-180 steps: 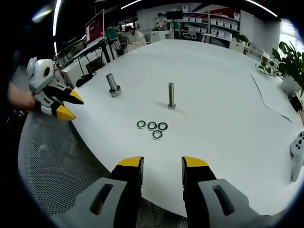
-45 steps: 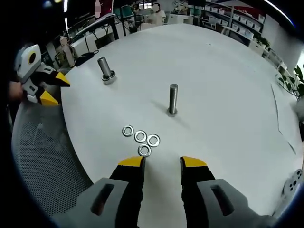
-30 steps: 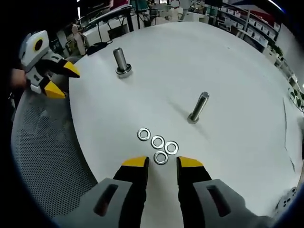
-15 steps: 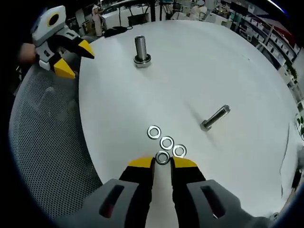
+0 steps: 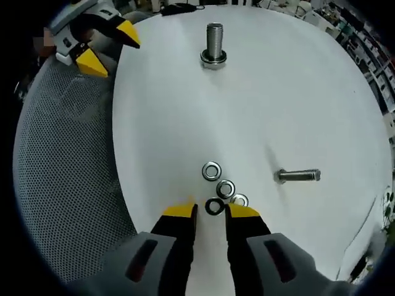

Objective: Place the washer onto the threaded stud by aligning its center hole with the stud, sliding it down to the base, and recovering from edge contact or off-axis alignment until the washer reaches the visible bottom stop.

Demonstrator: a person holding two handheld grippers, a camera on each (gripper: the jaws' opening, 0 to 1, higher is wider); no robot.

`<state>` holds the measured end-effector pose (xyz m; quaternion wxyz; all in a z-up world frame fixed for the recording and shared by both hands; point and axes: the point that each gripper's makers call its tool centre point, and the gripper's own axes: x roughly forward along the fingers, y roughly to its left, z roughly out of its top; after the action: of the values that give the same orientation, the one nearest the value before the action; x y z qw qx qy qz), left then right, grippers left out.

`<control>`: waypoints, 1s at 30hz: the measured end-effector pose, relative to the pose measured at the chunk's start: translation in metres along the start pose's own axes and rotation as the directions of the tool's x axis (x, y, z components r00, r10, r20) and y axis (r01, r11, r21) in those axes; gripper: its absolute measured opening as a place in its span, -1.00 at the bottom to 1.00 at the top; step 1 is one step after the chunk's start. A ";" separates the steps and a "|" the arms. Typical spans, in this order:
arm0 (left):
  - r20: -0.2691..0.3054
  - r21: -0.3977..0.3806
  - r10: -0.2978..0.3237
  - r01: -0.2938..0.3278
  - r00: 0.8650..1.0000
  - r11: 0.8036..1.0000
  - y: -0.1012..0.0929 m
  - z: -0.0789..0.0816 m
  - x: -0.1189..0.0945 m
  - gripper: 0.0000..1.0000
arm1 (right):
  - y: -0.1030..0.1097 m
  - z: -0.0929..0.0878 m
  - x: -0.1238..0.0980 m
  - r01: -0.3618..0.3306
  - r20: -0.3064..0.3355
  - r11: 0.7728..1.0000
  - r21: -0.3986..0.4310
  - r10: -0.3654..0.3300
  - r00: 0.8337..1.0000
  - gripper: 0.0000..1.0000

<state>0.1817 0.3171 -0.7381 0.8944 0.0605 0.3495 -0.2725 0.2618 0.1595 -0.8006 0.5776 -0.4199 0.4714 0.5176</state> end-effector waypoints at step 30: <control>-0.003 -0.003 0.002 -0.002 1.000 1.000 0.000 -0.001 0.000 -0.42 | -0.004 -0.002 0.000 -0.021 -0.117 0.997 -0.075 0.012 0.993 -0.73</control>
<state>0.1814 0.3171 -0.7390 0.8942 0.0597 0.3514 -0.2709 0.2651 0.1577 -0.8014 0.5283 -0.4673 0.4878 0.5144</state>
